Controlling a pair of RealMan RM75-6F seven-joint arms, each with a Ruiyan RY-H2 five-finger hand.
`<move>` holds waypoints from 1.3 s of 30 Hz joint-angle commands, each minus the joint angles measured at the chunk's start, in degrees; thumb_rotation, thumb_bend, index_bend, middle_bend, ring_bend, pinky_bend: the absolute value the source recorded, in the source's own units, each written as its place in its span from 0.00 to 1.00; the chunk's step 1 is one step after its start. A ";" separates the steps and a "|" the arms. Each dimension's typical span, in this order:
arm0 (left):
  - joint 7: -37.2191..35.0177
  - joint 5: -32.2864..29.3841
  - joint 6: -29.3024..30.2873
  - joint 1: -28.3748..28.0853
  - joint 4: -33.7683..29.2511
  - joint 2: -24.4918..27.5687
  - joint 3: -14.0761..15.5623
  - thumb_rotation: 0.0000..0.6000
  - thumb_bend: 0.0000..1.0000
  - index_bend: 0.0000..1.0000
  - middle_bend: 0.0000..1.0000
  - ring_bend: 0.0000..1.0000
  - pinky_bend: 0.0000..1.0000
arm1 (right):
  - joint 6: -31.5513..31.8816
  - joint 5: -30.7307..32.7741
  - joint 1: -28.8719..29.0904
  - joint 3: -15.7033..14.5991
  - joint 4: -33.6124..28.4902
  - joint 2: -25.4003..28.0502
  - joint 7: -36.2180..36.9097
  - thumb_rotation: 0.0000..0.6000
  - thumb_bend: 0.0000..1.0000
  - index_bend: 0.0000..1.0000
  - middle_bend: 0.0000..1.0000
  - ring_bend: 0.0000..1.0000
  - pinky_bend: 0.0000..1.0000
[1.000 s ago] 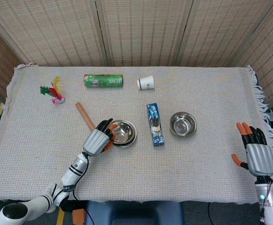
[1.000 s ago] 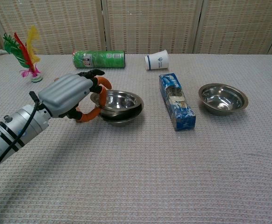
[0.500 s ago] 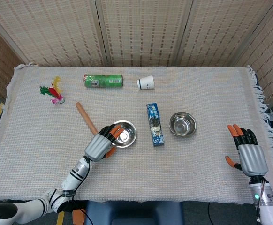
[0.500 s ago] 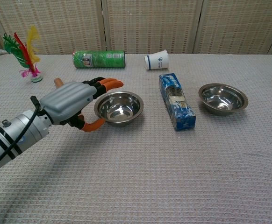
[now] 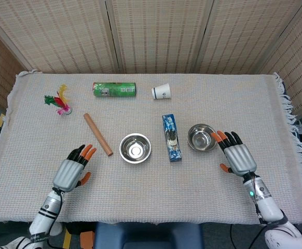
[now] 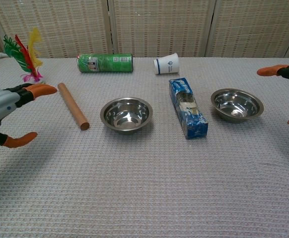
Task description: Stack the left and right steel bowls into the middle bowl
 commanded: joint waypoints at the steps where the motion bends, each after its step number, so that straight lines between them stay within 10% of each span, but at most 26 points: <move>1: -0.18 -1.44 2.77 3.25 -1.14 2.70 0.87 1.00 0.38 0.00 0.00 0.00 0.15 | -5.37 2.85 5.45 1.38 7.83 -6.45 -2.90 1.00 0.14 0.00 0.00 0.00 0.00; 11: -1.04 -0.43 4.52 5.13 -1.49 5.16 -0.01 1.00 0.38 0.00 0.00 0.00 0.15 | -10.06 2.31 11.62 1.56 24.91 -18.15 2.94 1.00 0.20 0.30 0.00 0.00 0.00; 22: -1.26 0.36 4.33 5.64 -1.74 6.20 -1.08 1.00 0.38 0.00 0.00 0.00 0.15 | -0.67 -3.58 10.33 -0.41 33.86 -23.75 10.23 1.00 0.37 0.69 0.07 0.00 0.00; 39: -3.51 1.33 5.57 7.28 -1.52 7.38 -2.05 1.00 0.38 0.00 0.00 0.00 0.15 | 4.70 -9.10 14.56 2.27 19.48 -19.08 8.41 1.00 0.39 0.73 0.10 0.00 0.00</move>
